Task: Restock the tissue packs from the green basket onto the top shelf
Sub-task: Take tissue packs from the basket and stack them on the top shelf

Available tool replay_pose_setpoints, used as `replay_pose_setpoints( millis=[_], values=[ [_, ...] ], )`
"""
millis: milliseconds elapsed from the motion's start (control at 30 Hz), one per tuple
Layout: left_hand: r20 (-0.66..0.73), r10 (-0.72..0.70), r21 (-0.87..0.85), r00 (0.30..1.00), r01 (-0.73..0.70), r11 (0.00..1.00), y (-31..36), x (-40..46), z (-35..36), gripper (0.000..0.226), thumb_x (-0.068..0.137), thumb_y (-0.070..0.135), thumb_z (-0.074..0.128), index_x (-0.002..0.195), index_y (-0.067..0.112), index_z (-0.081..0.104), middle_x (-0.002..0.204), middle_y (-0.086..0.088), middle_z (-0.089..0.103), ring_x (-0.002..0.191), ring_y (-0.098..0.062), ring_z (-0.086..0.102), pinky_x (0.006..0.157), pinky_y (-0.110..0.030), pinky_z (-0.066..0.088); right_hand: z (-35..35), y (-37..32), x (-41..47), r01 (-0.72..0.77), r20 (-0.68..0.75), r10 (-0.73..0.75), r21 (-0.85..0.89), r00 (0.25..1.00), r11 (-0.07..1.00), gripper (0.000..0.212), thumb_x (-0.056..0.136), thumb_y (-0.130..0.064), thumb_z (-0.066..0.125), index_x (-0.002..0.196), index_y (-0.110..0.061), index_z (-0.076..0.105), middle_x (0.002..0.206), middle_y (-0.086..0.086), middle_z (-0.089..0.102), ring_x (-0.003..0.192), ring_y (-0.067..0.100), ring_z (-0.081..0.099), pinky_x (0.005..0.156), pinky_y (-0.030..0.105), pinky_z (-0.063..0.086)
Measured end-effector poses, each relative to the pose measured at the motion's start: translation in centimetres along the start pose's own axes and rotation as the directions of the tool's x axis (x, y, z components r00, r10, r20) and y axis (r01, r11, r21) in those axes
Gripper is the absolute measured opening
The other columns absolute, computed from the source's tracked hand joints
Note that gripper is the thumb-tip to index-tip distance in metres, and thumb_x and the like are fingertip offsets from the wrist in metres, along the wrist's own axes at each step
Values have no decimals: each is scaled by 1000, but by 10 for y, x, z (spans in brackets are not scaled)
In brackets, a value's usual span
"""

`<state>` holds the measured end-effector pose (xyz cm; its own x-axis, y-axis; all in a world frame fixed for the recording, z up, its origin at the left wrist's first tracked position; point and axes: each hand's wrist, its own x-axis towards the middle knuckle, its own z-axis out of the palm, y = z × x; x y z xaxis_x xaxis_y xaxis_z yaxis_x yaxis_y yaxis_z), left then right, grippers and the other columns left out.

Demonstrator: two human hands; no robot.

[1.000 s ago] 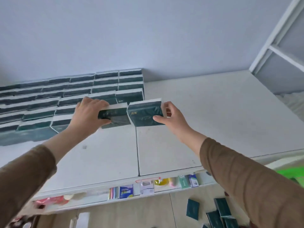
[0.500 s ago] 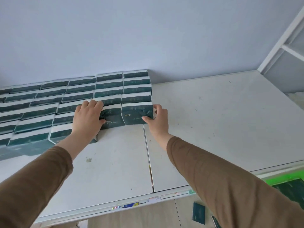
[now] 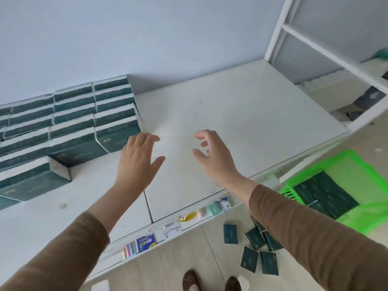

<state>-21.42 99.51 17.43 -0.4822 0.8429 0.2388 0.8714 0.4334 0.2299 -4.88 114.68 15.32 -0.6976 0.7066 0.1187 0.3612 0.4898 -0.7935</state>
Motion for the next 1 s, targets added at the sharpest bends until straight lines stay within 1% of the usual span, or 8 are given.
replay_pose_setpoints(
  millis=[133, 233, 300, 467, 600, 800, 900, 1000],
  values=[
    [54, 200, -134, 978, -191, 972, 98, -2, 43, 42, 84, 34, 70, 122, 20, 58, 120, 2, 57, 112, -25, 49, 93, -40, 45, -83, 52, -66, -16, -77, 5, -134, 997, 991, 31, 93, -23, 60, 123, -26, 54, 119, -12, 54, 104, 8, 54, 85, 27, 48],
    [66, 329, -225, 942, -308, 925, 171, -7, 71, 39, 85, 31, 70, 121, 21, 59, 119, 5, 57, 113, -22, 47, 93, -36, 44, -139, 102, -111, -109, -137, 87, -159, 987, 981, 26, 93, -21, 60, 119, -25, 56, 113, -13, 55, 103, 8, 53, 84, 25, 45],
    [94, 387, -277, 918, -349, 895, 220, -12, 94, 37, 85, 30, 70, 119, 22, 59, 117, 7, 57, 111, -20, 47, 91, -33, 44, -174, 141, -137, -188, -170, 161, -157, 972, 969, 24, 94, -20, 60, 117, -26, 58, 110, -14, 57, 102, 8, 53, 84, 25, 45],
    [240, 471, -318, 849, -390, 864, 341, -22, 169, 36, 85, 34, 67, 118, 24, 58, 115, 7, 58, 110, -19, 48, 91, -37, 46, -252, 256, -190, -417, -213, 392, -82, 895, 905, 19, 94, -20, 61, 111, -29, 59, 105, -15, 59, 98, 4, 56, 84, 25, 46],
    [394, 459, -303, 796, -359, 883, 423, -17, 250, 40, 88, 35, 64, 126, 23, 57, 124, 4, 57, 117, -21, 47, 97, -38, 43, -296, 368, -210, -581, -119, 570, -82, 813, 810, 19, 95, -20, 61, 113, -23, 58, 107, -8, 58, 98, 15, 61, 87, 35, 50],
    [613, 409, -226, 676, -347, 910, 497, 10, 390, 45, 89, 31, 64, 130, 17, 54, 129, -2, 53, 123, -25, 46, 101, -38, 39, -300, 509, -203, -681, 105, 713, -226, 693, 696, 42, 92, -24, 63, 129, -9, 53, 125, 9, 60, 113, 27, 61, 93, 34, 45],
    [717, 370, -99, 591, -439, 893, 516, 32, 462, 45, 88, 26, 61, 130, 16, 53, 127, -4, 53, 121, -26, 46, 96, -40, 44, -273, 560, -194, -681, 203, 758, -339, 620, 648, 47, 91, -26, 65, 128, -2, 51, 131, 18, 58, 120, 32, 58, 95, 35, 45],
    [785, 324, 56, 527, -582, 812, 523, 45, 528, 36, 88, 14, 57, 123, 13, 55, 121, -6, 55, 115, -27, 51, 87, -42, 49, -235, 603, -193, -689, 268, 803, -414, 532, 595, 44, 92, -19, 59, 129, 3, 49, 133, 21, 56, 123, 32, 57, 95, 34, 47]
  ],
)
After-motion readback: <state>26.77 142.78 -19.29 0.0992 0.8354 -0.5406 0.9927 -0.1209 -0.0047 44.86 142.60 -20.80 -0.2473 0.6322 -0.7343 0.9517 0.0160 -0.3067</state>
